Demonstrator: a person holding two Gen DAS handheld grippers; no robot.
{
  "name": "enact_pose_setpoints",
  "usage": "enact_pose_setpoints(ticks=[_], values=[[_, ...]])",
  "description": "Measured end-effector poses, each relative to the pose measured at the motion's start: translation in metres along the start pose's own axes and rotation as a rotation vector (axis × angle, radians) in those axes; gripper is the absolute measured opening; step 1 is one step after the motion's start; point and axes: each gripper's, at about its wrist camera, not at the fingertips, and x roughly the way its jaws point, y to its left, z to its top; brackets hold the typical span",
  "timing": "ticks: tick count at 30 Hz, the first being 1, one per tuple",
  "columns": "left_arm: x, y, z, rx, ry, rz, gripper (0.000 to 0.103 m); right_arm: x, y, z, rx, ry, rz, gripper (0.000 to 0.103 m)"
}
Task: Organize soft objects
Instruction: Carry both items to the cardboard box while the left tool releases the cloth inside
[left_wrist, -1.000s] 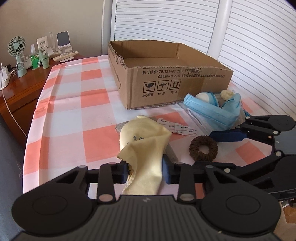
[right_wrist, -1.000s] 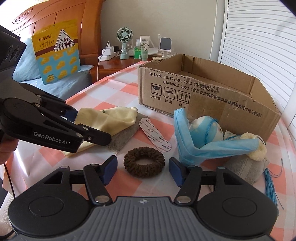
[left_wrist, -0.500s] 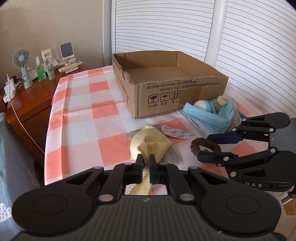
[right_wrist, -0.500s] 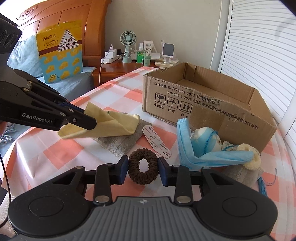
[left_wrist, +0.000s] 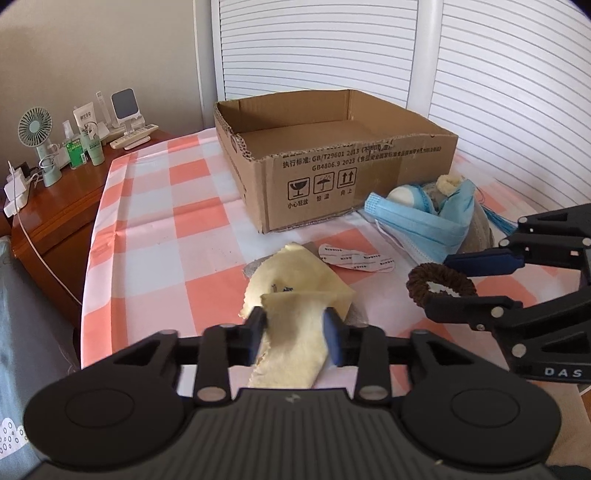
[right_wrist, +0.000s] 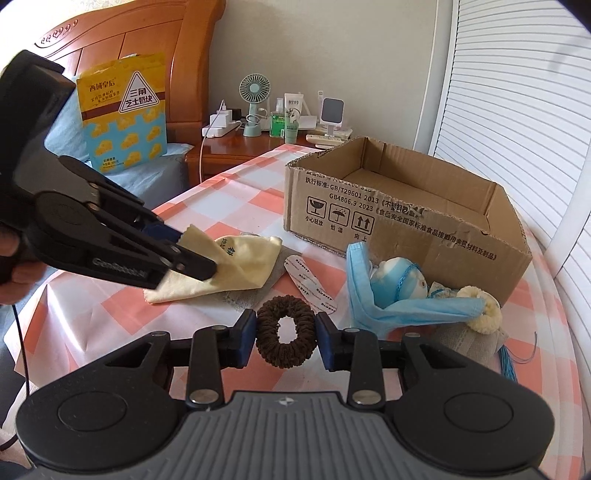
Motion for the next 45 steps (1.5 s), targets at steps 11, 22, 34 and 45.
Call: enact_pose_setpoints(ticks=[11,22,34,45], values=[[0.006,0.005,0.009,0.014,-0.002,-0.039,0.003,0.002,-0.001,0.000,0.011,0.008,0.003,0.040],[-0.023,0.021,0.041,0.015,-0.030,-0.027,0.003,-0.001,-0.001,0.004,0.015,-0.001,0.008,0.040],[-0.007,0.009,0.135,0.098,-0.086,-0.041,0.003,-0.028,-0.030,0.039,-0.001,-0.062,-0.014,0.040],[0.083,0.016,0.210,0.041,-0.113,0.049,0.076,-0.026,-0.080,0.064,0.049,-0.101,-0.119,0.040]])
